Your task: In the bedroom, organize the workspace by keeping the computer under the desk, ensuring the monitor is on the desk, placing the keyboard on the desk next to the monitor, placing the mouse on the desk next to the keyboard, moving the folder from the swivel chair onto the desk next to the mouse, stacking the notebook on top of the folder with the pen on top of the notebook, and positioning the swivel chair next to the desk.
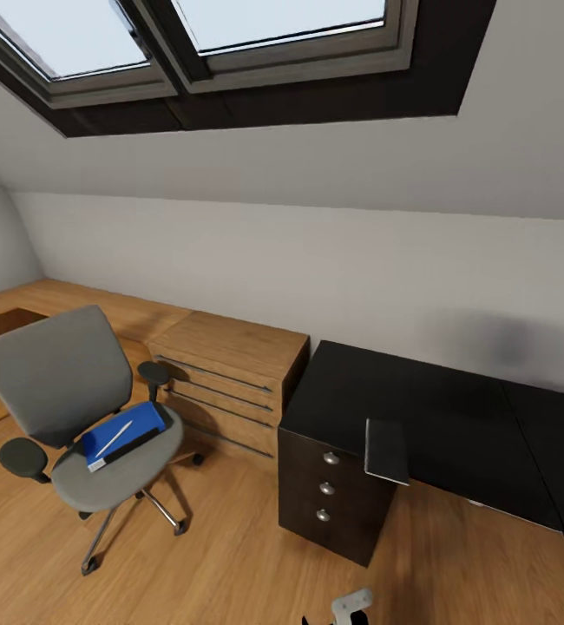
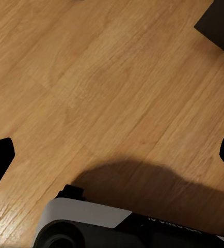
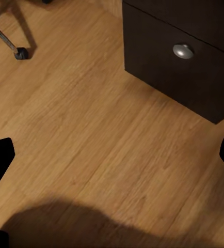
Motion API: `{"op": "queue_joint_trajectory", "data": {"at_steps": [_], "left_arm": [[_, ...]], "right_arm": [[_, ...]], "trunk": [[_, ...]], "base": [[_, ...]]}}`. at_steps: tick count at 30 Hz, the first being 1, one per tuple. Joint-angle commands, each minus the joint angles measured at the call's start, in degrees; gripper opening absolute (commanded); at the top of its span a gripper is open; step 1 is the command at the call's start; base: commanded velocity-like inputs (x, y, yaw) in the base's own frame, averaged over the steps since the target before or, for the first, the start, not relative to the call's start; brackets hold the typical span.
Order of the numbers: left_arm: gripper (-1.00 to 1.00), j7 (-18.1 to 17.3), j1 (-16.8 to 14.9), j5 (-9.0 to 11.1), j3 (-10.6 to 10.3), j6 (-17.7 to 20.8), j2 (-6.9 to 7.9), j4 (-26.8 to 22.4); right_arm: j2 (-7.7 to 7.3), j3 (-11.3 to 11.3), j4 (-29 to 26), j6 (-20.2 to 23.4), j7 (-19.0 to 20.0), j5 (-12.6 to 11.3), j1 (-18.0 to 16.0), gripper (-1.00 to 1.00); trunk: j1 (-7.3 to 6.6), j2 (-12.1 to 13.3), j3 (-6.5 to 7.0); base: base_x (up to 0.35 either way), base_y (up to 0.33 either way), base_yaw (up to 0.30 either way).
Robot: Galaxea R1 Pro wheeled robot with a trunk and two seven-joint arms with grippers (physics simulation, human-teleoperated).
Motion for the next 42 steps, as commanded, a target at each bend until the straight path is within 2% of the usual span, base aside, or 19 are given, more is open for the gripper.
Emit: {"op": "queue_joint_trajectory", "data": {"at_steps": [1, 13, 35, 42], "left_arm": [[1.0, 0.45, -0.05, 0.24, -0.48, -0.27, 0.04, 0.0], [1.0, 0.45, -0.05, 0.21, -0.54, -0.39, 0.04, -0.01], [1.0, 0.24, -0.05, 0.21, -0.54, -0.39, 0.04, 0.01], [1.0, -3.71, -0.05, 0.26, -0.39, -0.39, 0.11, 0.01]], "right_arm": [[0.15, 0.3, 0.19, -0.2, -0.16, -0.09, -0.05, 1.0], [0.44, 0.3, 0.92, -0.23, -0.21, 0.54, -0.03, 1.0], [0.44, 0.21, 0.96, -1.13, -0.22, 0.56, -0.03, 1.0], [0.44, 0.21, 1.01, -2.55, -0.22, 0.56, -0.02, 1.0]], "trunk": [[0.01, -0.07, -0.09], [0.01, -0.07, -0.11], [0.01, -0.07, 0.22], [0.01, -0.07, 0.82]], "base": [[0.0, 0.0, 0.028], [0.0, 0.0, 0.006], [0.0, 0.287, 0.0], [0.0, 0.137, 0.0]]}}
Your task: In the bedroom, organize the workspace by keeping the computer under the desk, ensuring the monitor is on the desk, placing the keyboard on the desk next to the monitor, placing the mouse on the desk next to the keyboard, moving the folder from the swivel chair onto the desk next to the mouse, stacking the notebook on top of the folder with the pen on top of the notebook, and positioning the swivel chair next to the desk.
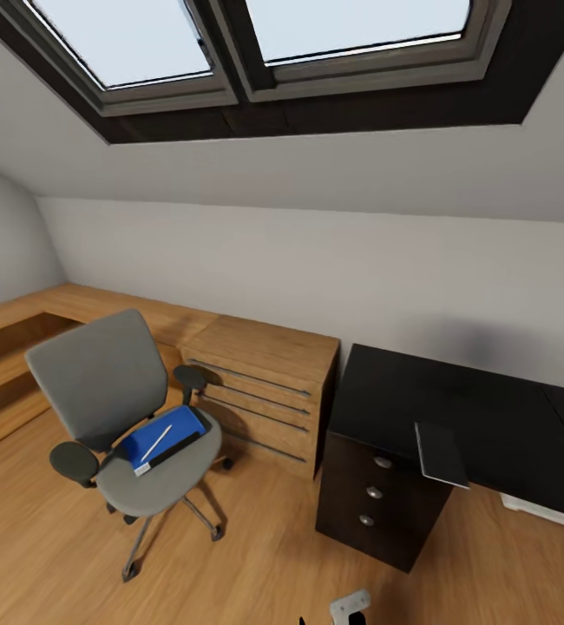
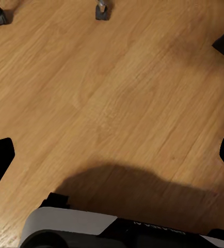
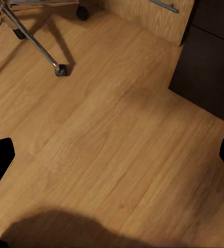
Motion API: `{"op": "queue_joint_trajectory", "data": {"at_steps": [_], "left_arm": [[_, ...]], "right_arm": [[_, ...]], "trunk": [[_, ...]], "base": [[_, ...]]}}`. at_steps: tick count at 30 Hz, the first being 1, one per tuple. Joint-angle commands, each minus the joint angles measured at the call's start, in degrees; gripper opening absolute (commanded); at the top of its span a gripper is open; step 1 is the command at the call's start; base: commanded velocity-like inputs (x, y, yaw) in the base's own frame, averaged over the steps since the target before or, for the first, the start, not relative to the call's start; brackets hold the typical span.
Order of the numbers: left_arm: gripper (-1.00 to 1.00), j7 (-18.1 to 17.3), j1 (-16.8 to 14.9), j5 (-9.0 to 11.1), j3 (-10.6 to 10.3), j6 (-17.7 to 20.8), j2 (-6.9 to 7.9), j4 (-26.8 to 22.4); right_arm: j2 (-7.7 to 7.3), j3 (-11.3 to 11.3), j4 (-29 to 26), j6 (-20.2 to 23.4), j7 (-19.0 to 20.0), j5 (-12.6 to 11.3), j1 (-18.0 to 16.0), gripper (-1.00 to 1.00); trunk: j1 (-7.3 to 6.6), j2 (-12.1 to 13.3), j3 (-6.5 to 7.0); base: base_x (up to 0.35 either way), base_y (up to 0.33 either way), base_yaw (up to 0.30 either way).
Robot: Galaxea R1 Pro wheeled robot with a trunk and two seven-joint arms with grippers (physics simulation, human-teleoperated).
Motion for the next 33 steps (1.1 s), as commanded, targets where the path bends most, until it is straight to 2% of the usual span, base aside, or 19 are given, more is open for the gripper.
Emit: {"op": "queue_joint_trajectory", "data": {"at_steps": [1, 12, 26, 29, 33], "left_arm": [[1.0, -0.25, -0.05, 0.46, -0.44, -0.27, 0.04, 0.02], [1.0, -1.04, -0.05, 0.49, -0.26, -0.36, 0.09, 0.0], [1.0, 1.32, -0.05, 0.52, 0.26, -0.13, 0.96, 0.15], [1.0, 1.74, -0.05, 0.57, 0.3, -0.19, 1.14, 1.48], [1.0, 1.64, -0.07, 1.11, 0.74, -0.64, 1.34, 7.4]], "right_arm": [[0.01, 0.26, 0.08, -0.27, -0.17, -0.07, -0.07, 1.0], [0.01, 0.21, 0.08, -0.4, -0.17, -0.07, -0.05, 1.0], [0.01, 0.17, 0.08, -0.41, -0.17, -0.12, -0.04, 1.0], [0.01, 0.17, 0.08, -0.41, -0.17, -0.12, -0.05, 1.0], [0.01, 0.19, 0.06, -0.41, -0.17, -0.15, -0.05, 1.0]], "trunk": [[0.01, -0.07, 0.01], [0.01, -0.07, 0.99], [-3.06, 5.55, 4.76], [-3.72, 6.75, 5.55], [-4.6, 8.36, 6.44]], "base": [[0.0, 0.034, 0.0], [0.0, 0.009, 0.0], [0.0, 0.0, 0.0], [0.0, 0.0, 0.0], [0.0, 0.0, 0.0]]}}
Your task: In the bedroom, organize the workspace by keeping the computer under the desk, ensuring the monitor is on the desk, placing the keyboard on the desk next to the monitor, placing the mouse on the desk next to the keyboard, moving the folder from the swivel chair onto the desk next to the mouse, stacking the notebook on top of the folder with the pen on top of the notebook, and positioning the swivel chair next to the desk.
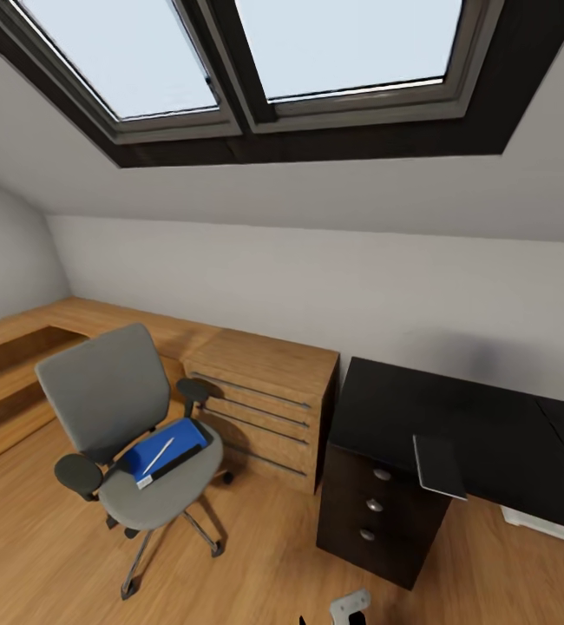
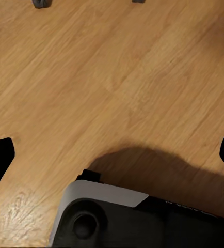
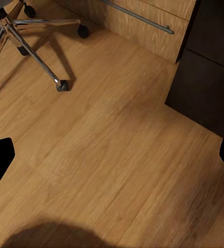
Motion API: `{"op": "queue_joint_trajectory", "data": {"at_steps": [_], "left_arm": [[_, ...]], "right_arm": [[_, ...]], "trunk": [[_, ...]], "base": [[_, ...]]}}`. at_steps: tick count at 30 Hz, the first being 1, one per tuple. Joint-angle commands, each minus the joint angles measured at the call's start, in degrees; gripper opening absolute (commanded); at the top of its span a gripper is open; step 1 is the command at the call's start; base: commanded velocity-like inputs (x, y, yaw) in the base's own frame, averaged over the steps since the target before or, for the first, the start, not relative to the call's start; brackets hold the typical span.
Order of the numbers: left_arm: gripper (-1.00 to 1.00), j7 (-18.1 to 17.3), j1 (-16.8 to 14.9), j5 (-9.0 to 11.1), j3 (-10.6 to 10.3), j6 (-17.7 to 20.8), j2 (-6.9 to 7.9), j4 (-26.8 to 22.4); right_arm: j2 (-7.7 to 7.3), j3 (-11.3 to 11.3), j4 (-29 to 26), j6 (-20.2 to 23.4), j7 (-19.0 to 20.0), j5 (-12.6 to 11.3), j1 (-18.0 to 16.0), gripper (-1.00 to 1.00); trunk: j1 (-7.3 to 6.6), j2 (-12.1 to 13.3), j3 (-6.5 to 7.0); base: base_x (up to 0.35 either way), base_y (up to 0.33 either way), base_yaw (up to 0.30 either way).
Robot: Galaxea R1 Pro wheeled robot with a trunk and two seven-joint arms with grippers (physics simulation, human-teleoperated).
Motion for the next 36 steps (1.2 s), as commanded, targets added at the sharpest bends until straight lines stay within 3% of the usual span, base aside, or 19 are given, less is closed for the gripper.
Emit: {"op": "queue_joint_trajectory", "data": {"at_steps": [1, 9, 22, 36], "left_arm": [[1.0, 0.28, -0.05, 0.35, -0.43, -0.45, 0.03, 0.96], [1.0, -3.09, -0.04, 1.67, -0.07, -6.31, -0.01, 5.24], [1.0, -3.96, -0.04, 1.8, 0.04, -7.53, -0.04, 5.66], [1.0, -3.97, -0.04, 2.07, 0.19, -7.69, 0.08, 5.67]], "right_arm": [[0.01, 0.26, 0.06, -0.19, -0.17, -0.1, -0.07, 1.0], [0.01, 0.33, 0.09, -0.19, -0.17, -0.11, -0.06, 1.0], [0.01, 0.32, 0.09, -0.19, -0.17, -0.09, -0.06, 1.0], [0.01, 0.25, 0.07, -0.19, -0.17, -0.09, -0.07, 1.0]], "trunk": [[-0.2, 0.33, 0.11], [-1.96, 3.53, 1.6], [-4.81, 8.73, 3.41], [-4.81, 8.73, 2.43]], "base": [[0.0, 0.0, 0.0], [0.0, 0.0, 0.0], [0.0, 0.0, 0.112], [0.0, 0.0, 0.161]]}}
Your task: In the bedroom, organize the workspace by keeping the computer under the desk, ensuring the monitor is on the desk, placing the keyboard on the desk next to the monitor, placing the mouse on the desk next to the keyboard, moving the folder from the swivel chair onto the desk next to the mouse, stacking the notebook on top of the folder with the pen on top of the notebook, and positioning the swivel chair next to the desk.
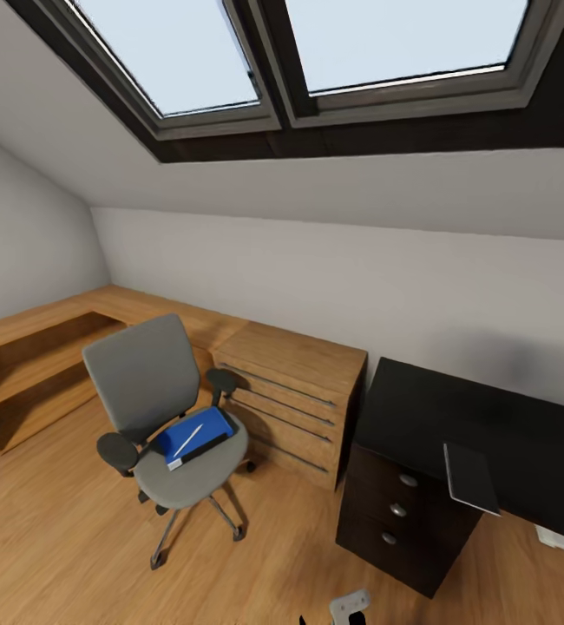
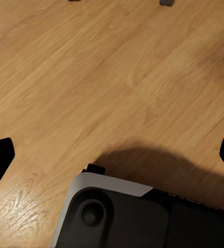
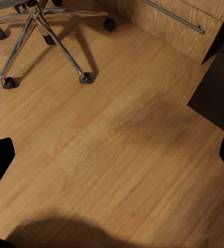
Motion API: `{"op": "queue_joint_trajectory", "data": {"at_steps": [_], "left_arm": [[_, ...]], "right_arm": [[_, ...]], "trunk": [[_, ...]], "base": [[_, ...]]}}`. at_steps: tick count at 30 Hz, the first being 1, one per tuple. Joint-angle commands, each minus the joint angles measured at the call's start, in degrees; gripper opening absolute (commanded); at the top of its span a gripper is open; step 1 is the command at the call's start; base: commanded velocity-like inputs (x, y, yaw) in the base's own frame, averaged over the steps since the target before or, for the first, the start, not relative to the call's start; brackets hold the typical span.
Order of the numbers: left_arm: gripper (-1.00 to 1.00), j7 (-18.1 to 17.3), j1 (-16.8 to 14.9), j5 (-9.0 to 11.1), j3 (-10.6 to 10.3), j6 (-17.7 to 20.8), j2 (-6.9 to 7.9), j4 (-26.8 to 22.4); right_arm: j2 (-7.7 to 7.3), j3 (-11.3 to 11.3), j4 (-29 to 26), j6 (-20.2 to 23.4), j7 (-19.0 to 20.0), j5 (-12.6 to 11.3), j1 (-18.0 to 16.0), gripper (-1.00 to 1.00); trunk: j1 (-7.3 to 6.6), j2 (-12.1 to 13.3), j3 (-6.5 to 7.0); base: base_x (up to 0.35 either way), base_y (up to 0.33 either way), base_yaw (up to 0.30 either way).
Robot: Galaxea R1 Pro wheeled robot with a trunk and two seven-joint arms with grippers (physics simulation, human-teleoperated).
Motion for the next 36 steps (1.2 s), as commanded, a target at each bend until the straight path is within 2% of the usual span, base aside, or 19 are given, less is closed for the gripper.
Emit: {"op": "queue_joint_trajectory", "data": {"at_steps": [1, 10, 19, 29, 36], "left_arm": [[1.0, -0.03, -0.05, 0.66, -0.48, -0.19, 0.04, 0.02], [1.0, -0.03, -0.05, 1.67, -0.54, -0.13, 0.08, 0.02], [1.0, -0.05, -0.05, 1.69, -0.61, -0.12, 0.04, 0.02], [1.0, -0.07, -0.05, 1.7, -0.56, -0.12, 0.09, 0.02], [1.0, -0.1, -0.05, 1.7, -0.62, -0.12, 0.02, 0.02]], "right_arm": [[0.01, 0.29, 0.08, -0.19, -0.17, -0.08, -0.05, 1.0], [0.01, 0.34, 0.06, -0.19, -0.17, -0.01, -0.05, 1.0], [0.01, 0.35, 0.01, -0.27, -0.2, 0.01, -0.06, 1.0], [0.01, 0.35, 0.01, -0.27, -0.25, 0.01, -0.08, 1.0], [0.01, 0.35, 0.01, -0.27, -0.25, 0.01, -0.07, 1.0]], "trunk": [[0.03, -0.13, -0.17], [0.03, -0.13, -0.31], [0.03, -0.13, -0.32], [0.03, -0.13, -0.7], [0.03, -0.13, -1.1]], "base": [[0.0, 0.0, 0.03], [0.013, 0.083, 0.01], [0.044, 0.078, 0.017], [0.208, 0.005, 0.194], [0.083, 0.0, 0.23]]}}
